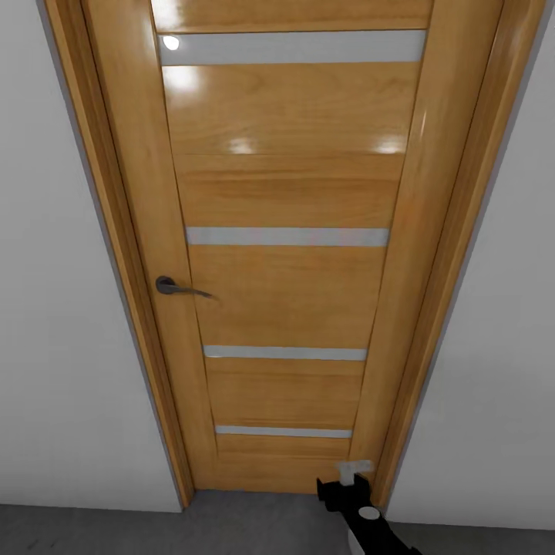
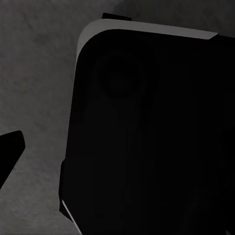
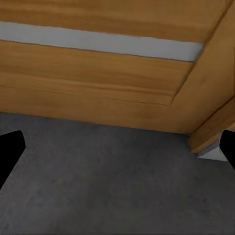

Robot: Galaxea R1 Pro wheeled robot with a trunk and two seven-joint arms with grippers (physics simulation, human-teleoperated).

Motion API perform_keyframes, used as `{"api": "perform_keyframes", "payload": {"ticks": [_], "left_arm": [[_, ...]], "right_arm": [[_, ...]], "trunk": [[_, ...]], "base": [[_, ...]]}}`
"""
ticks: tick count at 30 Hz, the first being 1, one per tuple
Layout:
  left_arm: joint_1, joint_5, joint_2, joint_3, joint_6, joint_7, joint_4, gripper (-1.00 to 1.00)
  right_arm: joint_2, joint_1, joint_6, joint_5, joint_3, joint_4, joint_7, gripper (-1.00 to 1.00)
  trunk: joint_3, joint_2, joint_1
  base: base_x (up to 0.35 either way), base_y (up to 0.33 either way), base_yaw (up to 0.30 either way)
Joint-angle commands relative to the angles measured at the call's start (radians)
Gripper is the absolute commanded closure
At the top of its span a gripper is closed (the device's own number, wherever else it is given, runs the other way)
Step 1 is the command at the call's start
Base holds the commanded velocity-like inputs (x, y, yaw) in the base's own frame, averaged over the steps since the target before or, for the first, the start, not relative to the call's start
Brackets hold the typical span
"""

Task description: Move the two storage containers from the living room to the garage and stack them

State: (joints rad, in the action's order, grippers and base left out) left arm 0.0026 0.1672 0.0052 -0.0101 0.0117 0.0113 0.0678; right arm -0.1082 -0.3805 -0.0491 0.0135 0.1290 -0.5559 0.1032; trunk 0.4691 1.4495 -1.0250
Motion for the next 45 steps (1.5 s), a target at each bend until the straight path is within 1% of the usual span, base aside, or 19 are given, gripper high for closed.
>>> {"api": "perform_keyframes", "payload": {"ticks": [1, 2, 5, 6, 10, 18, 23, 25, 26, 29, 31, 34, 35, 36, 37, 39, 40, 42, 45], "left_arm": [[0.0, 0.006, 0.0, 0.0, 0.001, 0.002, 0.001, -1.0], [0.0, 0.006, 0.0, -0.001, 0.001, 0.002, 0.001, -1.0], [0.0, 0.006, 0.0, -0.001, 0.001, 0.002, 0.001, -1.0], [0.0, 0.006, 0.0, 0.0, 0.001, 0.002, 0.001, -1.0], [0.0, 0.006, 0.001, 0.0, 0.001, 0.001, 0.001, -1.0], [0.0, 0.006, 0.001, 0.0, 0.001, 0.001, 0.001, -1.0], [0.0, 0.006, 0.001, 0.001, 0.002, 0.002, 0.001, -1.0], [0.0, 0.008, 0.001, 0.001, 0.002, 0.002, 0.001, -1.0], [0.0, 0.009, 0.0, 0.001, 0.001, 0.002, 0.001, -1.0], [0.0, 0.011, 0.0, 0.001, 0.001, 0.002, 0.001, -1.0], [0.0, 0.011, 0.0, 0.001, 0.002, 0.003, 0.001, -1.0], [0.0, 0.012, 0.0, 0.001, 0.002, 0.003, 0.001, -1.0], [0.0, 0.012, 0.0, 0.001, 0.001, 0.003, 0.001, -1.0], [0.0, 0.012, 0.0, 0.001, 0.002, 0.003, 0.001, -1.0], [0.0, 0.012, 0.0, 0.001, 0.001, 0.003, 0.001, -1.0], [0.0, 0.012, 0.0, 0.001, 0.001, 0.003, 0.001, -1.0], [0.0, 0.012, -0.001, 0.002, 0.001, 0.003, 0.001, -1.0], [0.0, 0.012, -0.001, 0.002, 0.001, 0.003, 0.001, -1.0], [0.0, 0.012, 0.0, 0.002, 0.001, 0.003, 0.001, -1.0]], "right_arm": [[-0.008, 0.0, -0.003, 0.001, 0.024, -0.005, 0.007, -1.0], [-0.013, 0.0, -0.001, 0.002, 0.05, -0.008, 0.007, -1.0], [-0.022, -0.001, 0.0, 0.002, 0.093, -0.01, 0.012, -1.0], [-0.027, -0.001, 0.0, 0.002, 0.119, -0.011, 0.016, -1.0], [-0.038, -0.001, -0.001, 0.002, 0.157, -0.013, 0.021, -1.0], [-0.045, -0.001, 0.003, 0.003, 0.171, -0.013, 0.024, -1.0], [-0.046, -0.001, 0.051, 0.008, 0.176, -0.013, 0.047, -1.0], [-0.055, -0.001, 0.078, 0.025, 0.184, -0.013, 0.062, -1.0], [-0.066, -0.001, 0.095, 0.042, 0.188, -0.013, 0.072, -1.0], [-0.066, -0.001, 0.131, 0.064, 0.19, -0.013, 0.089, -1.0], [-0.066, -0.004, 0.138, 0.073, 0.191, -0.014, 0.1, -1.0], [-0.066, -0.023, 0.112, 0.102, 0.196, -0.015, 0.143, -1.0], [-0.066, -0.04, 0.078, 0.125, 0.201, -0.016, 0.162, -1.0], [-0.066, -0.138, -0.02, 0.196, 0.232, -0.015, 0.184, -1.0], [-0.066, -0.174, -0.033, 0.203, 0.237, -0.014, 0.182, -1.0], [-0.066, -0.226, -0.047, 0.207, 0.242, -0.01, 0.169, -1.0], [-0.066, -0.308, -0.071, 0.209, 0.245, -0.005, 0.121, -1.0], [-0.066, -0.343, -0.09, 0.206, 0.246, -0.005, 0.082, -1.0], [-0.066, -0.389, -0.127, 0.178, 0.247, -0.008, 0.007, -1.0]], "trunk": [[0.001, 0.0, 0.0], [0.001, 0.0, 0.0], [0.001, 0.0, 0.0], [0.001, 0.0, 0.0], [0.001, 0.0, 0.0], [0.001, 0.0, 0.0], [0.001, 0.0, 0.0], [0.001, 0.0, 0.0], [0.001, 0.0, 0.0], [0.001, 0.0, 0.0], [0.001, 0.0, 0.0], [0.001, 0.0, 0.0], [0.001, 0.0, 0.0], [0.001, 0.0, 0.0], [0.001, 0.0, 0.0], [0.001, 0.0, 0.0], [0.001, 0.0, 0.0], [0.001, 0.0, 0.0], [0.001, 0.0, 0.0]], "base": [[0.0, 0.0, 0.0], [0.0, 0.0, 0.0], [0.0, 0.0, 0.0], [0.0, 0.0, 0.0], [0.0, 0.0, 0.0], [0.0, 0.0, 0.0], [0.0, 0.0, 0.0], [0.0, 0.0, 0.0], [0.0, 0.0, 0.0], [0.0, 0.0, 0.0], [0.0, 0.0, 0.0], [0.0, 0.0, 0.0], [0.0, 0.0, 0.0], [0.0, 0.0, 0.0], [0.0, 0.0, 0.0], [0.0, 0.0, 0.0], [0.0, 0.0, 0.0], [0.0, 0.0, 0.0], [0.0, 0.0, 0.0]]}}
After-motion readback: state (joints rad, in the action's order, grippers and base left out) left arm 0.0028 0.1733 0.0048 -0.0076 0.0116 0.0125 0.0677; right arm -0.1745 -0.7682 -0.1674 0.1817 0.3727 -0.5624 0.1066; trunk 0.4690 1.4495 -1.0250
